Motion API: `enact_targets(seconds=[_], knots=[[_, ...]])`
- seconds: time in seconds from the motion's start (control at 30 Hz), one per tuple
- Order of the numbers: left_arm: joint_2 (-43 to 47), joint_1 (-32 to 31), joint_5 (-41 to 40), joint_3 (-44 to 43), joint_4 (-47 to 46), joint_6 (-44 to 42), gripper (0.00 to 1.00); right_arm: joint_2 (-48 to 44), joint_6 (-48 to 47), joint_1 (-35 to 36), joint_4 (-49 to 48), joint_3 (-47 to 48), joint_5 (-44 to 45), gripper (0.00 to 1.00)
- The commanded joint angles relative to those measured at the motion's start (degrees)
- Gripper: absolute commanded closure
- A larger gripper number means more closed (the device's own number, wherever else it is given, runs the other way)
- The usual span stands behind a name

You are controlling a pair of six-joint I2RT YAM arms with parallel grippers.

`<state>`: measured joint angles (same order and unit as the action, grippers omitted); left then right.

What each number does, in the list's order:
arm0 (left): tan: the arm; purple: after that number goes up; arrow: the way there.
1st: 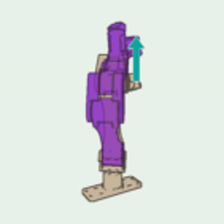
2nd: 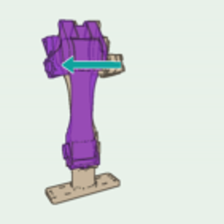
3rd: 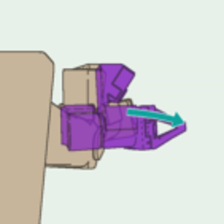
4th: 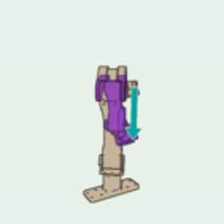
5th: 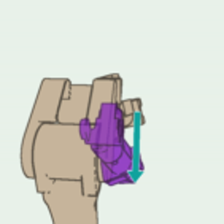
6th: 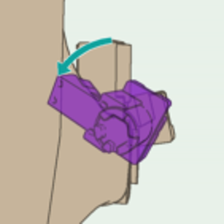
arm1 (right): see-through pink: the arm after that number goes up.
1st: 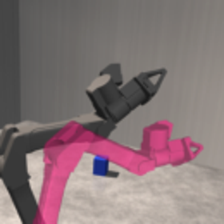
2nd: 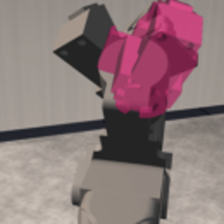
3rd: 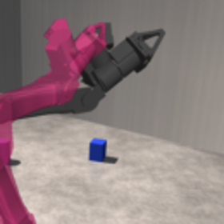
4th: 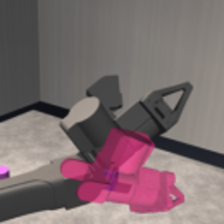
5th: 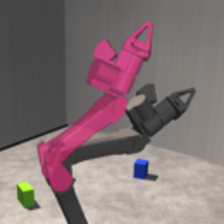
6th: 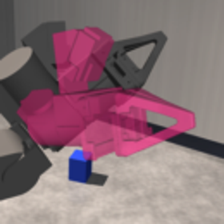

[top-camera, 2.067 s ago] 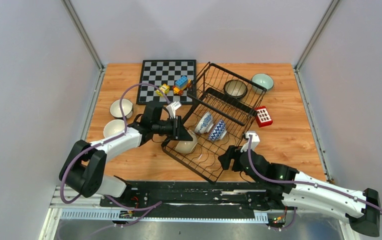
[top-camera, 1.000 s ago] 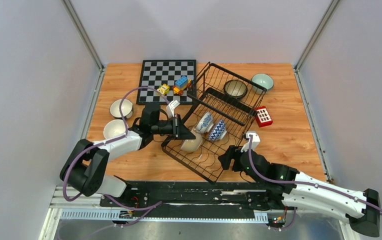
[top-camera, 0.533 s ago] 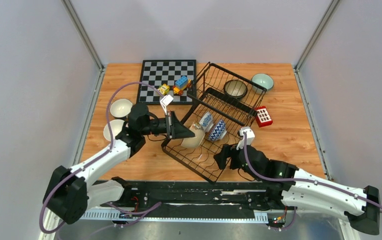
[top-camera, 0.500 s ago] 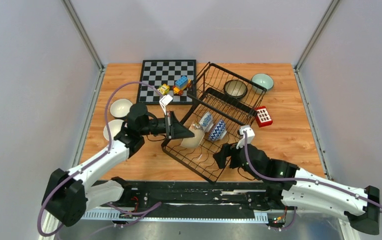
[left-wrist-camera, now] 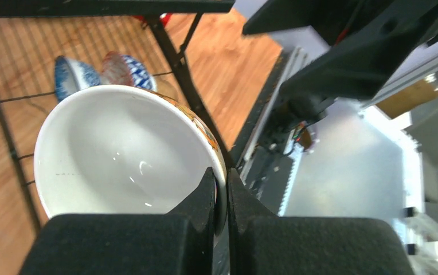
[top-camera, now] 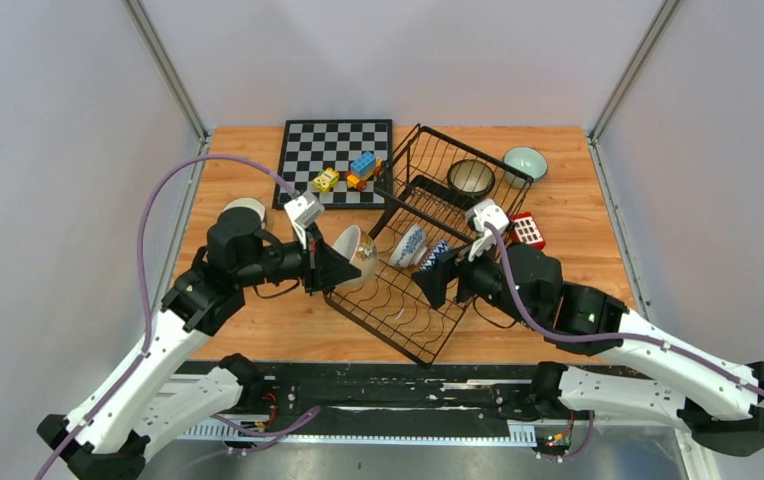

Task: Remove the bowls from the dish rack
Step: Place the bowl with the bowl.

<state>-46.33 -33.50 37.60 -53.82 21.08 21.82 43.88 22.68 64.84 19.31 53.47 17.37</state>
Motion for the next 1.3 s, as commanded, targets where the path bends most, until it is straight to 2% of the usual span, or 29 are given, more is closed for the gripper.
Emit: enact_targets(seconds=[0.0, 0.2, 0.33, 0.5, 0.67, 0.77, 0.9, 1.07, 1.27], knots=[[5.38, -3.03, -10.74, -0.92, 9.72, -14.62, 1.0, 5.07, -6.06, -0.29, 8.14, 9.26, -3.07, 0.16], [9.22, -7.89, -17.8, -1.09, 13.68, -25.58, 1.0, 10.2, -9.35, -0.37, 13.89, 18.51, -0.92, 0.17], [8.73, -11.59, -23.57, -0.09, 15.15, -31.58, 1.0, 14.02, -9.39, -1.59, 18.36, 23.63, -0.76, 0.17], [6.13, -21.41, -33.16, 1.35, 13.09, -37.0, 1.0, 16.62, -8.34, -3.78, 20.58, 26.34, -4.8, 0.17], [5.52, -30.94, -41.34, 2.31, 13.79, -47.37, 1.0, 17.74, -7.3, -7.57, 21.37, 26.79, -16.26, 0.18], [4.73, -34.85, -43.59, 2.73, 17.18, -54.06, 1.0, 18.74, -7.79, -7.71, 22.71, 27.46, -20.78, 0.2], [2.88, -41.0, -46.15, 3.86, 17.96, -58.33, 1.0, 21.69, -9.39, -7.63, 24.84, 29.08, -25.57, 0.22], [-2.58, -49.0, -53.08, 3.46, 19.74, -62.7, 1.0, 25.09, -10.53, -7.11, 27.11, 31.73, -25.89, 0.24], [-4.3, -50.0, -50.16, 3.84, 20.33, -66.46, 1.0, 27.66, -13.79, -5.7, 26.9, 31.43, -23.86, 0.26]])
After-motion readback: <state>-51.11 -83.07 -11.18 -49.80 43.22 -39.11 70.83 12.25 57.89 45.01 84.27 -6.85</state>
